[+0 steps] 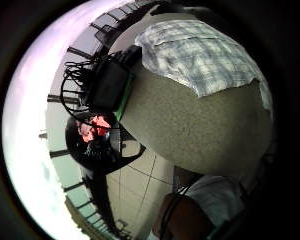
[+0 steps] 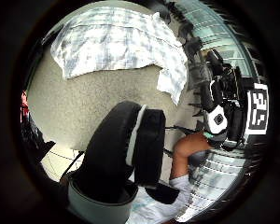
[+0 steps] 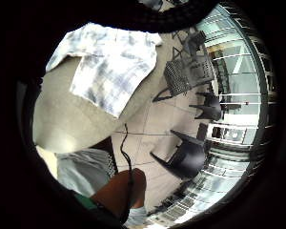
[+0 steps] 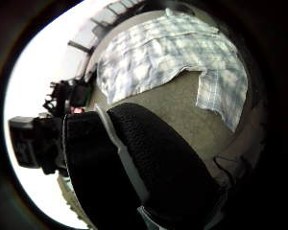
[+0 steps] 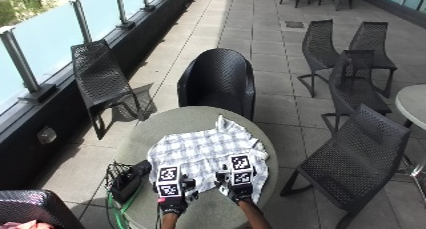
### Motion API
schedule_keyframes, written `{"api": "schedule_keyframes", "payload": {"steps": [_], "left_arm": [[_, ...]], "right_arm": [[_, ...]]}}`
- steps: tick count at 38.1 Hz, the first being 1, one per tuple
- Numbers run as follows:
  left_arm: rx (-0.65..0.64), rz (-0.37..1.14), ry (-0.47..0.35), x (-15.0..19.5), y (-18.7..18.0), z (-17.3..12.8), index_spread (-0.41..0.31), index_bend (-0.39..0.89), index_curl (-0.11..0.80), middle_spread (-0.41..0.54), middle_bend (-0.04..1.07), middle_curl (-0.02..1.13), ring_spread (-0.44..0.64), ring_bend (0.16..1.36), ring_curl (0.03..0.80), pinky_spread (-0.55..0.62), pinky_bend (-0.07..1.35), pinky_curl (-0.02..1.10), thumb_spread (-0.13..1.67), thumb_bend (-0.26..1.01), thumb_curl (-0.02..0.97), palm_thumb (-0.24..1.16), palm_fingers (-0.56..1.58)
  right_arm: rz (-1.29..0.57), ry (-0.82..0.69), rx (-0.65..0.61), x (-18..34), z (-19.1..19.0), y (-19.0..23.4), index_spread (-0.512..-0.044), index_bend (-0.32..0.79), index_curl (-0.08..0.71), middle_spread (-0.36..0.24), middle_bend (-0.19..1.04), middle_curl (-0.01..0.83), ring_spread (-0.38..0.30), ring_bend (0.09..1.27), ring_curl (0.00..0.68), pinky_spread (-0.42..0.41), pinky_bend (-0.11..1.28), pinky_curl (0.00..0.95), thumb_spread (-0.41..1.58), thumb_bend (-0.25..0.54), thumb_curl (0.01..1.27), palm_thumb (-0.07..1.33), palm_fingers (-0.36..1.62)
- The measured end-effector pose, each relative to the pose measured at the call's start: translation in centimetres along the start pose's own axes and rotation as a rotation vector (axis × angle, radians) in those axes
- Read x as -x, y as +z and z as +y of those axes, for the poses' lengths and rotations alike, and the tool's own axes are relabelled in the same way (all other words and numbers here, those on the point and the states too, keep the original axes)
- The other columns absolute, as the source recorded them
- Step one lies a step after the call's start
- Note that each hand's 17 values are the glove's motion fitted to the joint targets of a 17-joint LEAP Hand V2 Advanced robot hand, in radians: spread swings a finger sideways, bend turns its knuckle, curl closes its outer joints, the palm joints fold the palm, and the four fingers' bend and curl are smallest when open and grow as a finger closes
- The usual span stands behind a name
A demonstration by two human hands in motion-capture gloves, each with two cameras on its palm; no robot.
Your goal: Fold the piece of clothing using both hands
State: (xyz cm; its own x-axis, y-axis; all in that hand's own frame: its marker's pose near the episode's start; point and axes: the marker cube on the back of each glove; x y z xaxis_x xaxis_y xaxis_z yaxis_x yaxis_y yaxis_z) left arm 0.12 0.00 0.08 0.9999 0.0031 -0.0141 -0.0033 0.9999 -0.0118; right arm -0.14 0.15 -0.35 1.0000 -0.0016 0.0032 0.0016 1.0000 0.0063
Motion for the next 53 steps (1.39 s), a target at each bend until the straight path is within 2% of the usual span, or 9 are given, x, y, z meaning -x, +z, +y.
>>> {"api": "schedule_keyframes", "payload": {"steps": [3, 6, 13, 27, 35, 42, 46, 49, 53], "left_arm": [[0.007, 0.008, -0.001, 0.0, 0.1, -0.1, -0.063, 0.1, 0.039, 0.015, 0.2, 0.08, 0.17, 0.5, 0.121, 0.27, 0.3, 0.08, 0.53, 0.01, 0.038, 0.05, 0.26], [0.014, 0.009, -0.002, 0.1, 0.2, 0.0, -0.077, 0.1, 0.058, 0.022, 0.2, 0.12, 0.21, 0.54, 0.159, 0.34, 0.31, 0.12, 0.67, 0.0, 0.059, 0.05, 0.23], [0.019, 0.003, 0.003, 0.0, 0.5, 0.1, -0.094, 0.11, 0.097, 0.033, 0.2, 0.18, 0.27, 0.6, 0.201, 0.42, 0.34, 0.17, 0.87, -0.02, 0.103, 0.05, 0.18], [-0.02, -0.026, 0.003, -0.4, -0.4, 0.4, -0.103, 0.13, 0.157, 0.039, 0.21, 0.25, 0.31, 0.64, 0.235, 0.47, 0.36, 0.23, 1.0, -0.02, 0.167, 0.03, 0.14], [-0.094, -0.099, -0.036, -0.7, 1.2, -2.6, -0.104, 0.14, 0.186, 0.039, 0.2, 0.28, 0.31, 0.65, 0.242, 0.47, 0.36, 0.25, 1.03, -0.01, 0.199, 0.06, 0.15], [-0.032, -0.186, -0.075, -0.5, 5.4, -6.6, -0.097, 0.13, 0.208, 0.04, 0.19, 0.29, 0.3, 0.64, 0.248, 0.45, 0.39, 0.28, 1.04, 0.0, 0.232, 0.14, 0.16], [0.08, -0.221, -0.074, 0.2, 8.1, -8.2, -0.074, 0.1, 0.205, 0.046, 0.18, 0.3, 0.29, 0.66, 0.255, 0.43, 0.44, 0.3, 1.04, 0.0, 0.246, 0.17, 0.18], [0.152, -0.198, -0.049, 0.4, 8.0, -7.7, -0.049, 0.08, 0.197, 0.059, 0.18, 0.3, 0.29, 0.67, 0.262, 0.42, 0.48, 0.31, 1.04, -0.01, 0.254, 0.2, 0.18], [0.199, -0.172, -0.031, 0.6, 6.4, -5.9, -0.02, 0.09, 0.192, 0.073, 0.19, 0.31, 0.29, 0.69, 0.272, 0.4, 0.5, 0.33, 1.05, -0.01, 0.262, 0.21, 0.17]], "right_arm": [[0.0, -0.002, -0.001, 0.1, 0.1, -0.2, -0.265, 0.17, 0.071, -0.042, 0.2, 0.068, 0.087, 0.22, 0.046, 0.187, 0.38, 0.11, 0.53, 0.012, 0.03, 0.05, 0.19], [0.001, -0.007, -0.004, 0.4, 0.2, -0.4, -0.322, 0.17, 0.104, -0.051, 0.19, 0.096, 0.109, 0.23, 0.069, 0.229, 0.4, 0.147, 0.69, 0.003, 0.04, 0.05, 0.17], [0.007, -0.008, -0.028, 0.6, 0.5, -0.8, -0.39, 0.17, 0.157, -0.062, 0.19, 0.148, 0.14, 0.24, 0.103, 0.283, 0.41, 0.196, 0.9, -0.012, 0.08, 0.06, 0.15], [0.015, -0.001, -0.04, -0.4, 0.4, -0.9, -0.423, 0.16, 0.219, -0.064, 0.19, 0.219, 0.162, 0.25, 0.151, 0.315, 0.41, 0.254, 1.06, -0.017, 0.13, 0.06, 0.11], [0.076, 0.063, -0.048, -3.9, -2.2, 1.3, -0.422, 0.15, 0.235, -0.063, 0.18, 0.242, 0.166, 0.25, 0.17, 0.315, 0.46, 0.284, 1.07, 0.005, 0.18, 0.15, 0.11], [0.064, 0.091, 0.023, -6.6, -5.0, 5.6, -0.413, 0.13, 0.237, -0.043, 0.18, 0.254, 0.167, 0.27, 0.192, 0.303, 0.5, 0.313, 1.05, 0.021, 0.22, 0.27, 0.08], [0.073, 0.085, 0.082, -6.4, -3.4, 4.6, -0.404, 0.1, 0.226, -0.035, 0.16, 0.254, 0.168, 0.29, 0.204, 0.278, 0.58, 0.339, 1.03, 0.014, 0.24, 0.32, 0.08], [0.064, 0.074, 0.136, -6.0, -2.4, 4.1, -0.401, 0.09, 0.213, -0.031, 0.16, 0.254, 0.159, 0.33, 0.216, 0.258, 0.62, 0.35, 1.02, 0.003, 0.25, 0.35, 0.07], [0.074, 0.071, 0.169, -6.4, -3.4, 5.7, -0.394, 0.09, 0.204, -0.028, 0.18, 0.261, 0.156, 0.35, 0.231, 0.244, 0.65, 0.363, 1.01, -0.013, 0.26, 0.37, 0.05]]}}
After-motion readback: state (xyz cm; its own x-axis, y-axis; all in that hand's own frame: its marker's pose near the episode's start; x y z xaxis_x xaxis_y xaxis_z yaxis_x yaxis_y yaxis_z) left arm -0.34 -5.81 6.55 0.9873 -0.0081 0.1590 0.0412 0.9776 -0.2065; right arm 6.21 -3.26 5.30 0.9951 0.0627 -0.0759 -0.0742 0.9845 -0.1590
